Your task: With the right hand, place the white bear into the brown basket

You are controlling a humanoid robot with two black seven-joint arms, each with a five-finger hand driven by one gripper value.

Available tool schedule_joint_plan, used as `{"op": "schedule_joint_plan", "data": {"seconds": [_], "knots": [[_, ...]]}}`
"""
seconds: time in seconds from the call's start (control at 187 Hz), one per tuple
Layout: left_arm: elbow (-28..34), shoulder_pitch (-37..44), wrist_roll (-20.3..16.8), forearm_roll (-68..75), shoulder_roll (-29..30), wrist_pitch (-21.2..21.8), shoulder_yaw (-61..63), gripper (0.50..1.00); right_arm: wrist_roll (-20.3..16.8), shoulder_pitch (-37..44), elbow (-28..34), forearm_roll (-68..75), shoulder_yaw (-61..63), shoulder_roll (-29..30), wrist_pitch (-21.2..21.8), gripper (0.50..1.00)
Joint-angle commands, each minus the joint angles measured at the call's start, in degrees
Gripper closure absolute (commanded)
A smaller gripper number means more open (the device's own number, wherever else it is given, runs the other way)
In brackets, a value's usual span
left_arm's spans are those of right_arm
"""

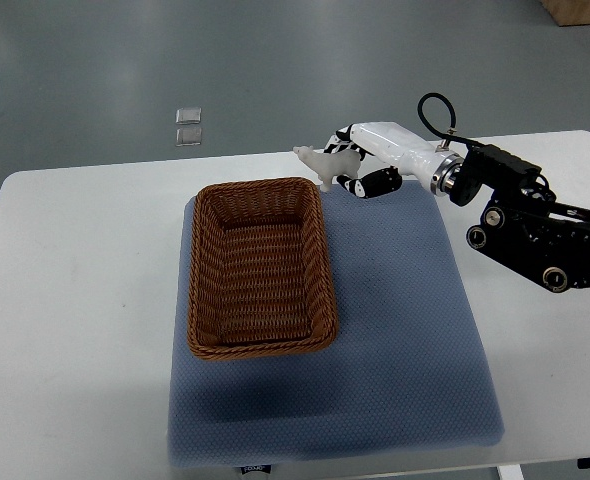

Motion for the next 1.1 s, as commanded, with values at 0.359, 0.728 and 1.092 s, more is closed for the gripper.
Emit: {"op": "schedule_joint_plan", "data": {"seconds": [0.359,0.728,1.092], "knots": [[0.0,0.0,0.0,0.0,0.0,0.1,0.0,0.5,3.2,2.5,2.9,-3.2,-9.2,4.0,-0.1,0.979],[0.0,0.0,0.0,0.0,0.0,0.1,0.0,0.5,3.3,2.3,2.7,-3.1,-8.9,4.5,-0.3,0.64],[0.0,0.0,0.0,0.0,0.0,0.0,0.0,0.5,3.2,0.9,1.2,-1.0,-3.2,3.8,-1.7,0.607]]}}
